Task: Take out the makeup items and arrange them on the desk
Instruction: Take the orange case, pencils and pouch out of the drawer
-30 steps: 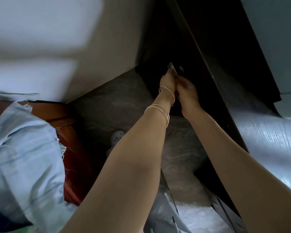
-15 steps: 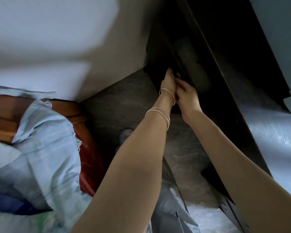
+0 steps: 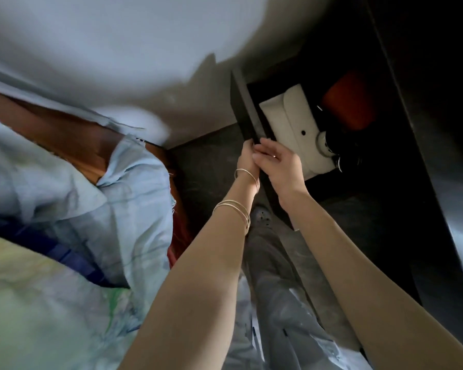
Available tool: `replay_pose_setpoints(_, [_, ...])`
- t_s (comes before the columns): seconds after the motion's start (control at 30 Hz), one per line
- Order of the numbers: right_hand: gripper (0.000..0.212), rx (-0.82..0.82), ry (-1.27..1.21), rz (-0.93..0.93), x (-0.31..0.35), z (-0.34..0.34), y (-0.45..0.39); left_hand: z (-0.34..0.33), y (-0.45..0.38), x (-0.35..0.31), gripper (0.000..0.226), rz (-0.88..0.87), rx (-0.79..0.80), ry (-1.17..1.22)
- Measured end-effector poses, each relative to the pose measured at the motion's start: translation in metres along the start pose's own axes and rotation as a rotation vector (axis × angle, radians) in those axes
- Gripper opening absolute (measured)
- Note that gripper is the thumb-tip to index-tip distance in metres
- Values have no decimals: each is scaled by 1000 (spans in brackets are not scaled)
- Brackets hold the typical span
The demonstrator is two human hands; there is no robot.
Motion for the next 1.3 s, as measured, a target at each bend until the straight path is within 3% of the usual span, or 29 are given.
replay_pose_setpoints(0.33, [42,132,-2,-56,-1,-38,15,49,22,-4,37,-23,-107,100])
replay_pose_setpoints(0.47, [41,105,-15,-52,2,-32,14,42,40,-13,32,-66,-327,9])
replay_pose_setpoints(0.53, [38,56,-8,-23,3,-22,9,35,49,-24,28,-240,-519,-61])
replay_pose_setpoints(0.63, [33,-56,42,16,4,3,-1,16,65,-42,26,-542,-521,-129])
replay_pose_setpoints(0.73, [37,-145,118,37,2,31,-12,-3,81,-49,25,-910,-697,-425])
replay_pose_setpoints(0.8, [39,-202,209,40,-5,49,-20,-26,81,-45,22,-1052,-618,-607])
replay_pose_setpoints(0.93, [51,-267,310,-10,-26,76,-37,-67,50,-24,28,-629,-203,-785])
replay_pose_setpoints(1.13, [77,-227,216,-168,-65,97,-64,-91,5,4,45,-317,-140,-1045])
replay_pose_setpoints(1.27, [32,-181,295,-195,-76,97,-79,-93,-12,6,47,-251,-139,-1097])
replay_pose_setpoints(1.3, [32,-169,353,-184,-76,97,-83,-94,-13,6,47,-225,-134,-1048])
Point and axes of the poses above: each hand's wrist, its own y-axis away from the middle knuckle, its own z-axis out of the back of the hand, x = y × z, the point moved 2 cm from there along -y, towards the middle knuckle, and after that the axes turned 12 degrees about z, right-handed, at the moved point
